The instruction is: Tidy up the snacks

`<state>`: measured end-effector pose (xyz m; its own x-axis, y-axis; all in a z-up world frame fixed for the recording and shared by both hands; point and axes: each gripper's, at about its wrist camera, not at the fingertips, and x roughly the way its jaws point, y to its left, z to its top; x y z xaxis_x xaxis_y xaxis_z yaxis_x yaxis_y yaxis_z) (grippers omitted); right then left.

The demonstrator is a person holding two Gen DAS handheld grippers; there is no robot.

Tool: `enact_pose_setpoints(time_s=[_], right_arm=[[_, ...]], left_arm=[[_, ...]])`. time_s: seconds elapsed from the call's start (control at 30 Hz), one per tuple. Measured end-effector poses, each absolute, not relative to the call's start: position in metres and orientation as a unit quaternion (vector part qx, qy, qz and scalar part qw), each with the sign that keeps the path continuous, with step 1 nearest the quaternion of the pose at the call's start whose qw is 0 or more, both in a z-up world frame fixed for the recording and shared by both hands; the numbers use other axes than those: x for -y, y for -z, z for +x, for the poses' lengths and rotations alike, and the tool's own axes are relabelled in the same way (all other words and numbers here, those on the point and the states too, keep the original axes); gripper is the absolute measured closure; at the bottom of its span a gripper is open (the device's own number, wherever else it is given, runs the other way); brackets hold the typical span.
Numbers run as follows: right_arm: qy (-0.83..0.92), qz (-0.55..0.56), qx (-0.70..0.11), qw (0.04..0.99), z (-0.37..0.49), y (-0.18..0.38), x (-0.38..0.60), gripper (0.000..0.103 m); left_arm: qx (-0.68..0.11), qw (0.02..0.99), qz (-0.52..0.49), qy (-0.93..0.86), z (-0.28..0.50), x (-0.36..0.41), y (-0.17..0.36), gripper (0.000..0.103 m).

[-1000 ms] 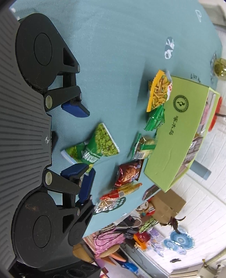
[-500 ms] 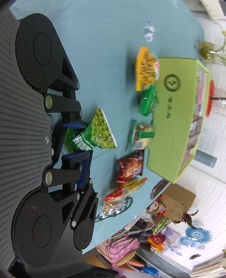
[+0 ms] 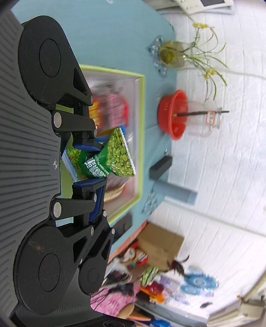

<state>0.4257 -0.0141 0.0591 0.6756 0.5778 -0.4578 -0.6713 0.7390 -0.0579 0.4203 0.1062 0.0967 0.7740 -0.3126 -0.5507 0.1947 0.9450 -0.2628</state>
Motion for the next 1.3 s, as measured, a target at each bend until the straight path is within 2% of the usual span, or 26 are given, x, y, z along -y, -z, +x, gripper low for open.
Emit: enact_pose_setpoints(time_s=[0.2,0.27,0.3,0.37,0.47,0.53,0.73,0.93,1.03,1.1,1.3], right_arm=[[-0.363,-0.087,-0.255,0.892,0.487,-0.036,0.007,0.028],[-0.368,-0.087,-0.246,0.893,0.486,-0.033,0.006,0.024],[-0.367,-0.086,-0.245,0.893,0.484,-0.033,0.007,0.020],[-0.362,-0.078,-0.241,0.897,0.480,-0.037,0.013,0.010],[-0.352,-0.084,-0.212,0.908,0.455,-0.050,0.028,0.010],[-0.339,-0.091,-0.193,0.917,0.430,-0.058,0.044,0.010],[-0.272,-0.046,-0.209,0.938,0.350,-0.043,0.111,0.010],[-0.197,0.006,-0.262,0.945,0.291,-0.002,0.164,0.010],[-0.194,0.028,-0.281,0.939,0.287,0.013,0.177,0.010],[-0.192,0.032,-0.291,0.937,0.294,0.020,0.180,0.010],[-0.176,0.031,-0.288,0.941,0.312,0.031,0.189,0.010]], left_arm=[[-0.348,0.925,-0.103,0.110,0.482,-0.126,-0.067,0.097],[-0.349,0.925,-0.102,0.107,0.484,-0.130,-0.059,0.088],[-0.344,0.927,-0.106,0.108,0.482,-0.132,-0.059,0.079],[-0.331,0.931,-0.114,0.105,0.476,-0.137,-0.063,0.067],[-0.308,0.936,-0.128,0.114,0.456,-0.141,-0.078,0.062],[-0.293,0.939,-0.131,0.120,0.435,-0.141,-0.087,0.050],[-0.285,0.934,-0.147,0.154,0.368,-0.121,-0.084,0.031],[-0.349,0.902,-0.158,0.198,0.340,-0.073,-0.041,0.032],[-0.383,0.885,-0.164,0.209,0.342,-0.052,-0.023,0.040],[-0.393,0.878,-0.162,0.222,0.348,-0.038,-0.022,0.047],[-0.395,0.875,-0.117,0.254,0.375,0.003,-0.030,0.048]])
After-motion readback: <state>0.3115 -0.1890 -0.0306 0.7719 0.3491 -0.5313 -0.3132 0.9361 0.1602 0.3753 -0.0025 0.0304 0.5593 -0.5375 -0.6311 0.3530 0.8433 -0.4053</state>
